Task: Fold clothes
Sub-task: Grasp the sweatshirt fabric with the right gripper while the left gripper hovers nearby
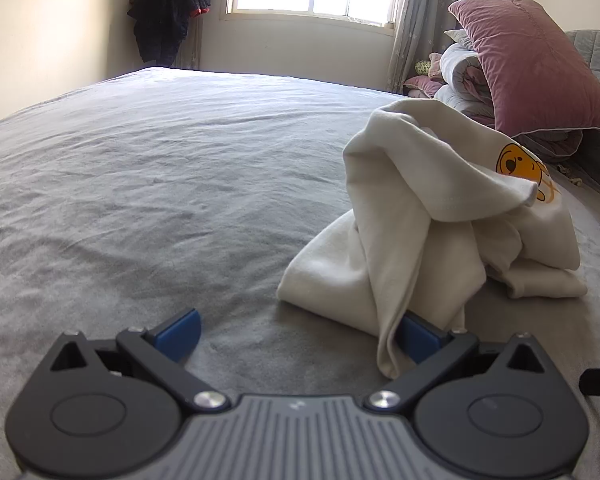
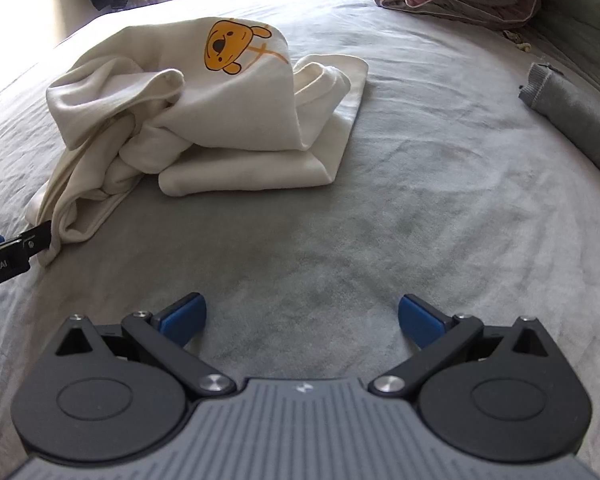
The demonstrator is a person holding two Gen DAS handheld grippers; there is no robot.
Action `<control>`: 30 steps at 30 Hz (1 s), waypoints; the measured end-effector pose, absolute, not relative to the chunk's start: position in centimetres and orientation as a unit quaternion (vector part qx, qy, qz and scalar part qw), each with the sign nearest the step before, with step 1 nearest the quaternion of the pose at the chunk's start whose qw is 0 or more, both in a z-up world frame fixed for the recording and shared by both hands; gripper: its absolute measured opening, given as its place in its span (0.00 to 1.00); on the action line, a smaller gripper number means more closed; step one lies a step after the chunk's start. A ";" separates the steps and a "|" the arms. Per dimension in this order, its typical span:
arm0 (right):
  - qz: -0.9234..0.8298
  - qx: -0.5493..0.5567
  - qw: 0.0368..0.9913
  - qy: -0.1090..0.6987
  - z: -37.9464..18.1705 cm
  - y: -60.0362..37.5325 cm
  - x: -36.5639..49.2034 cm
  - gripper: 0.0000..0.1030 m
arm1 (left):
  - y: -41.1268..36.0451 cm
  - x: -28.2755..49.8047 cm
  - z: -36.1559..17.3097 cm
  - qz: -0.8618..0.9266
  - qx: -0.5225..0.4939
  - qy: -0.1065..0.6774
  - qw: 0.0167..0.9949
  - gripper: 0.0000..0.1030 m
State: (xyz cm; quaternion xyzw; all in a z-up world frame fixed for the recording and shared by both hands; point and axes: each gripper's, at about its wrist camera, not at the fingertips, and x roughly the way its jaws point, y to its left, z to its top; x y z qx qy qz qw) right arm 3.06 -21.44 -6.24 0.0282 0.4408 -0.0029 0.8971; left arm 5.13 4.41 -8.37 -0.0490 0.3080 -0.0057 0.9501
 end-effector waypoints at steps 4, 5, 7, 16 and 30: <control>-0.003 0.038 0.894 0.446 -5.9 -21.8 2.9 1.00 | 4.4 5.1 -8.4 -0.006 -0.049 0.308 0.950 1.00; -0.002 0.040 0.894 0.447 -5.9 -21.9 2.9 1.00 | 4.4 5.1 -8.4 -0.006 -0.049 0.308 0.950 1.00; -0.002 0.048 0.892 0.449 -5.7 -22.1 2.8 1.00 | 4.4 5.1 -8.4 -0.006 -0.049 0.308 0.950 1.00; -0.008 0.130 0.882 0.452 -4.6 -24.2 2.9 1.00 | 4.4 5.1 -8.4 -0.006 -0.049 0.308 0.950 1.00; 0.002 0.175 0.896 0.409 -3.8 -24.0 2.9 1.00 | 4.1 5.6 -8.4 -0.003 -0.040 0.314 0.949 1.00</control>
